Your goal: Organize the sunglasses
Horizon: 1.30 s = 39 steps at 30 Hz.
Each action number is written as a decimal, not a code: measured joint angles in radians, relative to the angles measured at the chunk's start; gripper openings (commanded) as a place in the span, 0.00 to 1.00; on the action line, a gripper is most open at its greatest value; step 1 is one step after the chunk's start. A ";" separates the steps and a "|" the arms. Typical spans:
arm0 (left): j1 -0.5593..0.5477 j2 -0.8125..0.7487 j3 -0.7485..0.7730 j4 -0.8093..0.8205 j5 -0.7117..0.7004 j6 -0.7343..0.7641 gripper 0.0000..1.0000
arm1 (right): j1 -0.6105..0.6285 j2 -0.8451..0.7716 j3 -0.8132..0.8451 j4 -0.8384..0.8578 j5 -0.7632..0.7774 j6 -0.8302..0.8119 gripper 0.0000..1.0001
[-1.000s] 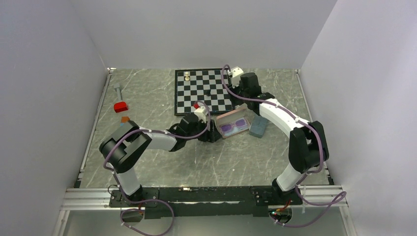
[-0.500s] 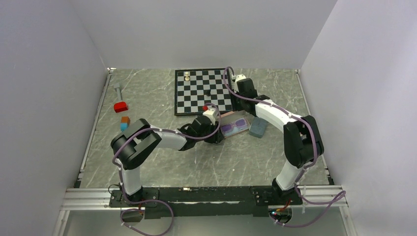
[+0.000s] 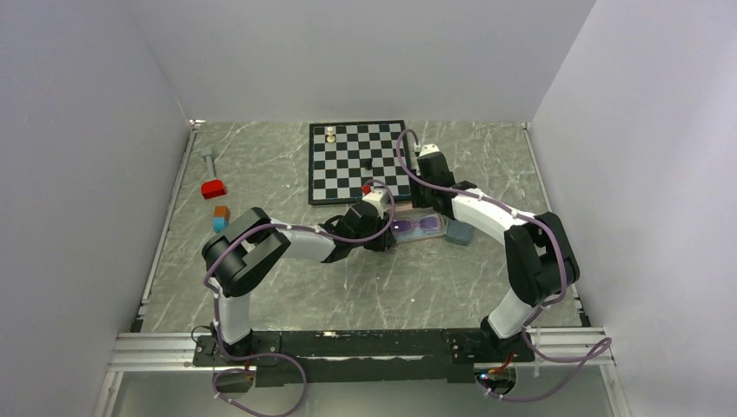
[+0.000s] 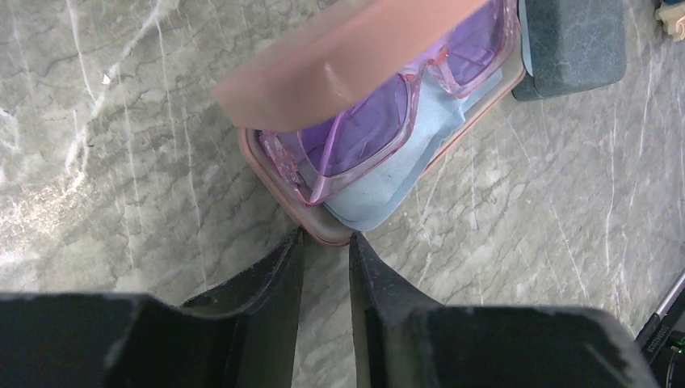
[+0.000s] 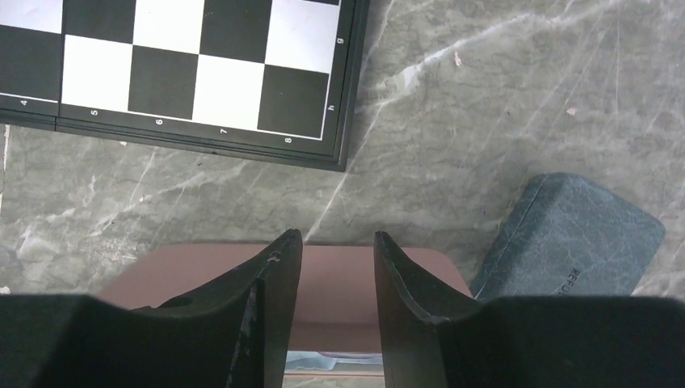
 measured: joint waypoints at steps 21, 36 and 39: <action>-0.003 0.010 0.022 -0.036 -0.003 -0.029 0.24 | 0.203 -0.233 -0.462 0.306 0.277 0.371 0.43; 0.051 -0.411 -0.079 -0.163 -0.189 0.062 0.99 | 0.108 -0.349 -0.396 0.291 0.262 0.376 0.70; 0.111 -0.538 -0.079 -0.200 -0.233 0.092 0.99 | 0.017 -0.430 -0.360 0.288 0.209 0.376 0.86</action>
